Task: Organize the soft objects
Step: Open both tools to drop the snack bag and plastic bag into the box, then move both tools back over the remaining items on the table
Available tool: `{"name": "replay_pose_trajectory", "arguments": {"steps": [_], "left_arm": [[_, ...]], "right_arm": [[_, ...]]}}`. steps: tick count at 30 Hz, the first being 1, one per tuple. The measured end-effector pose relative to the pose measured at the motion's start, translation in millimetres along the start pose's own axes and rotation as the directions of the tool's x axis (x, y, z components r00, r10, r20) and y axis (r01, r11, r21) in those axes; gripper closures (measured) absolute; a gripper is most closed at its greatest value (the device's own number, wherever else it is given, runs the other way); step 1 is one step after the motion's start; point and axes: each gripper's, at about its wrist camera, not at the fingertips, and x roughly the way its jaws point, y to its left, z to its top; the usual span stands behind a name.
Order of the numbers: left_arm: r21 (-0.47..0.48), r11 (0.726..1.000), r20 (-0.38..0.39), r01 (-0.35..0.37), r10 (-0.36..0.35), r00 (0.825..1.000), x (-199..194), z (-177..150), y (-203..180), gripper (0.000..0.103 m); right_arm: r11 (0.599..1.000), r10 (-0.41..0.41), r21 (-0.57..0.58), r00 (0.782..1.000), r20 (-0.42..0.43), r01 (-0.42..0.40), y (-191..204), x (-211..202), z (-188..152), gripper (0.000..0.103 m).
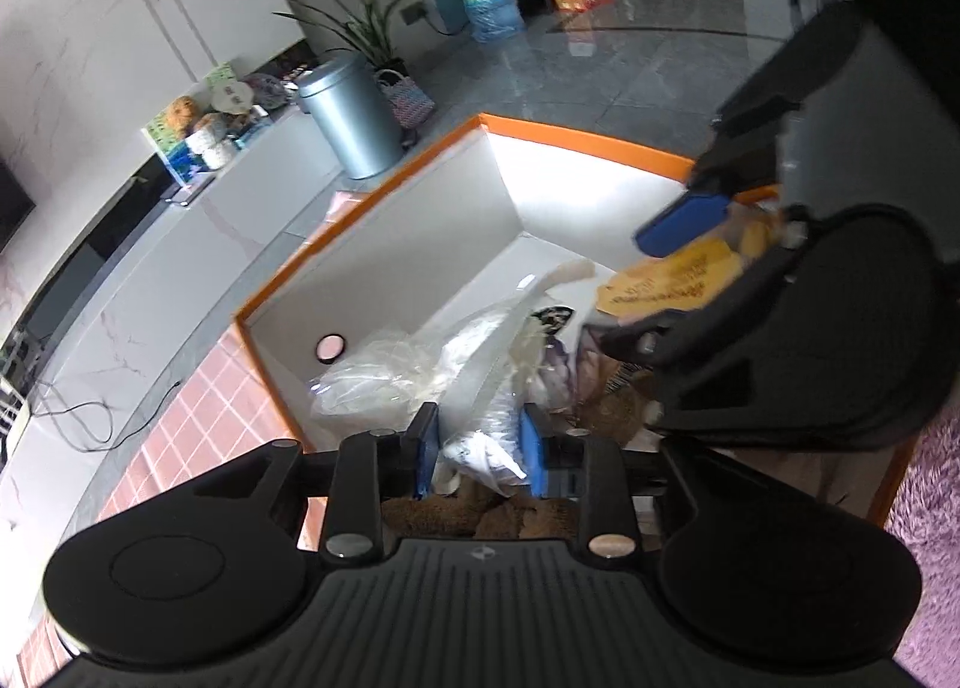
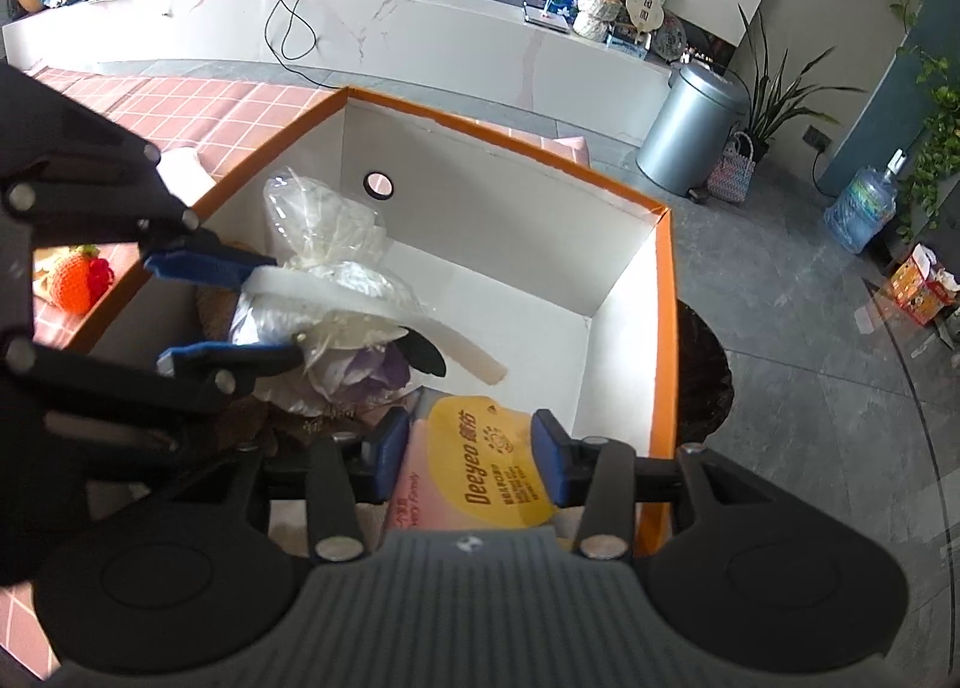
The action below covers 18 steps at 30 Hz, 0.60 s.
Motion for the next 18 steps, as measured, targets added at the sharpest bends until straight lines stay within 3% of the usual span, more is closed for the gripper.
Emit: {"name": "replay_pose_trajectory", "arguments": {"steps": [10, 18], "left_arm": [[-0.012, 1.0, 0.065, -0.024, 0.025, 0.998, -28, -3, 2, 0.034], [-0.068, 0.998, 0.143, -0.012, 0.021, 0.99, -61, -2, 5, 0.028]], "right_arm": [[0.997, -0.054, -0.045, 0.996, 0.064, 0.057, 5, -37, -6, 0.044], [0.997, -0.074, -0.028, 0.991, 0.112, 0.077, 4, -69, -14, 0.043]]}}
